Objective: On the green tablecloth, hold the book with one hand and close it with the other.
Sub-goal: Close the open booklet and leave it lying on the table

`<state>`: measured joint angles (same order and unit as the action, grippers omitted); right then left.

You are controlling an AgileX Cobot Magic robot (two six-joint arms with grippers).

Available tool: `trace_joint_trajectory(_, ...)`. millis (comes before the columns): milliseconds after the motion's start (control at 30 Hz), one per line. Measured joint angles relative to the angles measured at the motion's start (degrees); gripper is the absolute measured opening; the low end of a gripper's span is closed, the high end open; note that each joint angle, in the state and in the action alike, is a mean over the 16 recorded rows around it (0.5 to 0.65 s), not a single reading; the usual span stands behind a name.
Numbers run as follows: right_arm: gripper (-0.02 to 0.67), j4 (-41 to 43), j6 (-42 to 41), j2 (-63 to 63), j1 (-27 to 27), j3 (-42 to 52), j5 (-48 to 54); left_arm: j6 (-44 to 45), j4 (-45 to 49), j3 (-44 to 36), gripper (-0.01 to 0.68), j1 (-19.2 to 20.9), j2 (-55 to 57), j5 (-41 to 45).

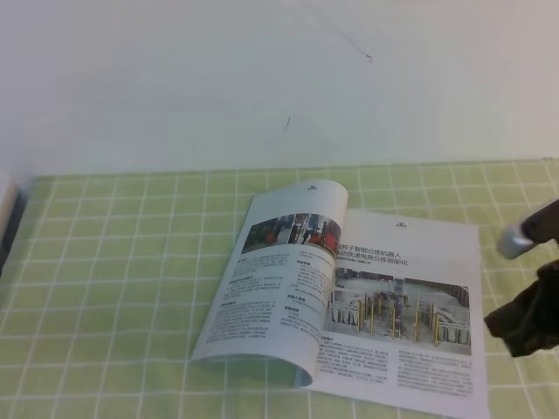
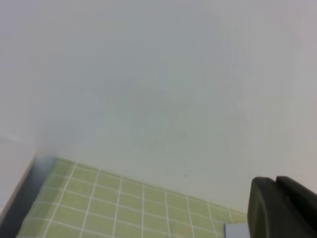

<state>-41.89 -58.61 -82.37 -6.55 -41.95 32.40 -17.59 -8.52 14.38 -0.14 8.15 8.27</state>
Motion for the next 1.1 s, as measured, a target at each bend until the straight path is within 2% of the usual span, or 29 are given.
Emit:
trace_joint_trajectory(200,-0.004,-0.9,-1.2,-10.2,-5.6,-0.3,-4.8,4.6,-2.1,4.3,-0.003,0.0,5.0,5.1)
trace_joint_trajectory(400,-0.004,-1.4,-1.9,-17.2,-8.4,-0.9,-7.4,16.6,-11.1,12.0,-0.003,0.0,15.8,13.7)
trace_joint_trajectory(600,-0.004,-1.8,-2.1,-20.3,-9.0,-1.4,-7.6,34.7,-27.5,20.0,-0.003,0.0,31.4,20.8)
trace_joint_trajectory(800,-0.003,-2.0,-2.1,-20.8,-9.0,-1.7,-7.2,51.7,-44.3,26.3,-0.003,0.0,49.2,23.4)
trace_joint_trajectory(967,-0.003,-2.0,-2.1,-20.9,-9.0,-1.8,-7.1,60.4,-53.2,31.8,-0.003,-0.1,64.7,24.1)
trace_joint_trajectory(1100,-0.003,-2.0,-2.1,-20.9,-9.0,-1.8,-6.9,63.6,-55.8,36.7,-0.003,-0.8,76.3,23.9)
